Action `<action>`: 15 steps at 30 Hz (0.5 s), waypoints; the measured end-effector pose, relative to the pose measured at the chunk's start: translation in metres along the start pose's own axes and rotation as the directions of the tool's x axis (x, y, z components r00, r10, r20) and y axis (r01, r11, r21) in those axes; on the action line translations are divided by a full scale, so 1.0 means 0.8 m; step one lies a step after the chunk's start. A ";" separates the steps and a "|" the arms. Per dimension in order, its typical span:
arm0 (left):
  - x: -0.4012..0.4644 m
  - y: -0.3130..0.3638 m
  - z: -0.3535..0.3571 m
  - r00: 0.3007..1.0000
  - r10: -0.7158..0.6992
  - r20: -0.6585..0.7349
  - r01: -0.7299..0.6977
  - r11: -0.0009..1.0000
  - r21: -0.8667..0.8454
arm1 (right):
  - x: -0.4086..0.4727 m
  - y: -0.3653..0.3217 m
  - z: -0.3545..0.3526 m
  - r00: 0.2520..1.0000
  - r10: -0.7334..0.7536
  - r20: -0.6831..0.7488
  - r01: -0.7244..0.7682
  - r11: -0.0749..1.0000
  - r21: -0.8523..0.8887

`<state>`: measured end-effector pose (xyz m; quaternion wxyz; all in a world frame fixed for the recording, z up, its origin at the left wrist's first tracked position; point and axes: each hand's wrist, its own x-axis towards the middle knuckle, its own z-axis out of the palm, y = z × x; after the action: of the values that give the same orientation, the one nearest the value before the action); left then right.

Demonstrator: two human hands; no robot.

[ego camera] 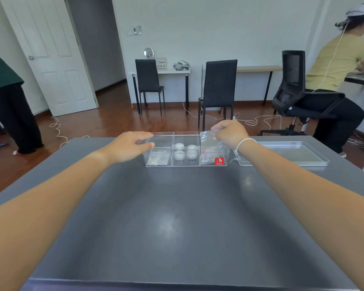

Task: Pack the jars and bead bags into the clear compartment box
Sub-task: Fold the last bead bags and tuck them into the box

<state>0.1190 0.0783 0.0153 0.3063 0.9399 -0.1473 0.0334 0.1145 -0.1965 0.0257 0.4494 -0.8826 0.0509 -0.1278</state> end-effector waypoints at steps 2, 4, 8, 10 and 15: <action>0.001 -0.003 0.001 1.000 0.004 -0.005 -0.004 1.000 -0.010 | -0.002 0.000 0.002 1.000 0.005 0.025 -0.004 0.999 -0.038; 0.002 -0.007 0.004 1.000 0.009 -0.012 -0.009 1.000 -0.020 | -0.003 0.001 0.004 0.999 -0.002 0.040 0.006 0.995 -0.095; 0.001 -0.013 0.007 1.000 0.003 0.004 -0.003 1.000 -0.014 | -0.005 0.002 0.008 0.997 -0.027 0.069 0.042 0.975 -0.219; 0.002 -0.014 0.007 1.000 0.005 0.003 -0.004 1.000 -0.008 | -0.005 0.001 0.007 0.997 -0.043 0.066 0.058 0.966 -0.252; 0.003 -0.015 0.007 1.000 0.016 0.018 -0.016 1.000 0.002 | -0.011 0.002 0.000 0.989 -0.151 -0.009 0.144 0.963 -0.229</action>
<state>0.1247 0.0835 0.0045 0.3035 0.9393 -0.1576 0.0278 0.1063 -0.1955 0.0223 0.3338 -0.9279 0.0053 -0.1659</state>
